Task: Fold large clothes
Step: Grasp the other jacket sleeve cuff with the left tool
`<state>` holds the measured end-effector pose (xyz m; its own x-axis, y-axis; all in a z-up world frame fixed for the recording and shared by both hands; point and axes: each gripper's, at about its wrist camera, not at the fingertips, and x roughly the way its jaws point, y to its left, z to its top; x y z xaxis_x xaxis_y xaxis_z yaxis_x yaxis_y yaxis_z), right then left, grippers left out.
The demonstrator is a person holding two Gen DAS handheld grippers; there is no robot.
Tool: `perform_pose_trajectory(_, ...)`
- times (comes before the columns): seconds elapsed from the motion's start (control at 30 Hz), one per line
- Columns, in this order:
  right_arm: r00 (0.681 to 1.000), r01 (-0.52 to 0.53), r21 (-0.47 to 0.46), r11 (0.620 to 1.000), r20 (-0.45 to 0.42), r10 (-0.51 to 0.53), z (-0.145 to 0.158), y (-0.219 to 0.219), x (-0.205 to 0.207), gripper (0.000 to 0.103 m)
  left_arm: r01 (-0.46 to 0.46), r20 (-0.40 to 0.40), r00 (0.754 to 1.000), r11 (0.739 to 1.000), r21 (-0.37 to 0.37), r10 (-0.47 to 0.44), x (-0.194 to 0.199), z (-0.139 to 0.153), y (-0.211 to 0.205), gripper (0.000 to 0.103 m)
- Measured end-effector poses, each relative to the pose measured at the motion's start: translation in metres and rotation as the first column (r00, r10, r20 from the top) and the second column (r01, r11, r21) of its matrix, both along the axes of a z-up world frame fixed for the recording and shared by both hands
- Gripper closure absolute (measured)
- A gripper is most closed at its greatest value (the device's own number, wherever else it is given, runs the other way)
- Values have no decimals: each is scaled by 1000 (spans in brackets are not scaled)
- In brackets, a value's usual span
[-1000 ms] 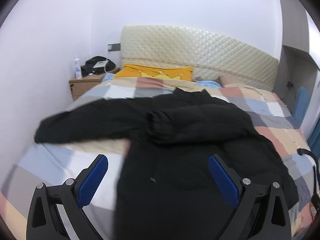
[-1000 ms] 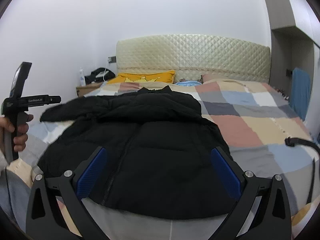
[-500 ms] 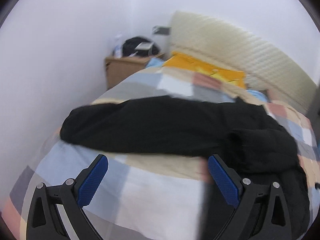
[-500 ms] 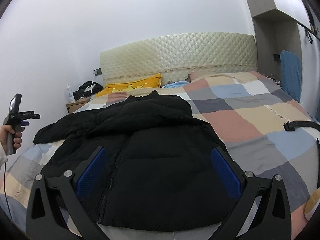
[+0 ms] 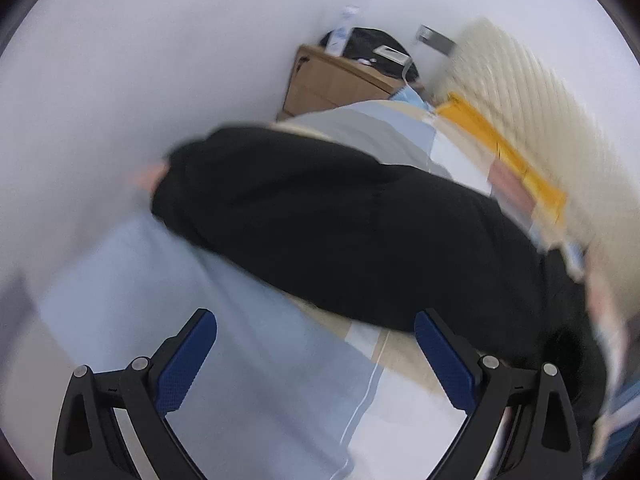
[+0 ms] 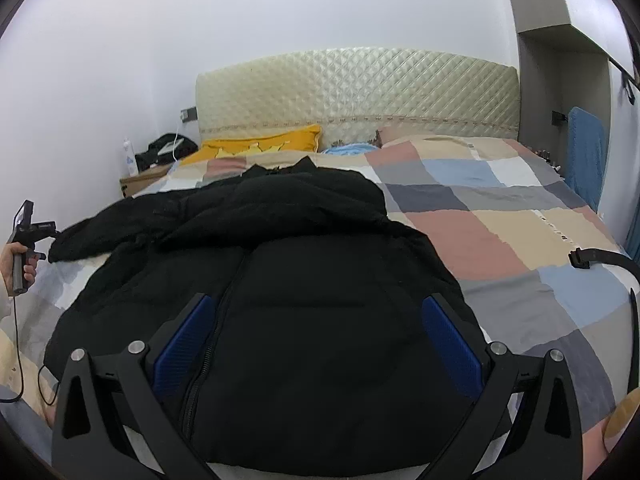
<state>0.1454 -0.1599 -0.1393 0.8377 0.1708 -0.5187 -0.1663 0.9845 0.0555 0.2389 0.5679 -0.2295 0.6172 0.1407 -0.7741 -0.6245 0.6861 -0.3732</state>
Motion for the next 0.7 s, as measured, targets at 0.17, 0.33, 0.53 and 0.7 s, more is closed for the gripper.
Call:
perform_pose_trajectory(0.17, 1000, -1, -24, 1000, -29, 0, -6, 15, 11, 0, -66, 124, 988, 978, -200, 92, -3, -41, 45, 5)
perform_pose_trajectory(0.33, 997, 18, -28, 999, -73, -20, -16, 22, 23, 0, -73, 99, 992, 994, -82, 81, 12, -63, 53, 5)
perform_pose_trajectory(0.53, 992, 65, -12, 998, -112, -66, -20, 28, 43, 0, -147, 178, 970, 983, -106, 164, 29, -61, 82, 10)
perform_pose_trajectory(0.7, 990, 74, -41, 996, -118, -79, -25, 35, 52, 0, -215, 146, 959, 958, -189, 243, 43, -68, 113, 37)
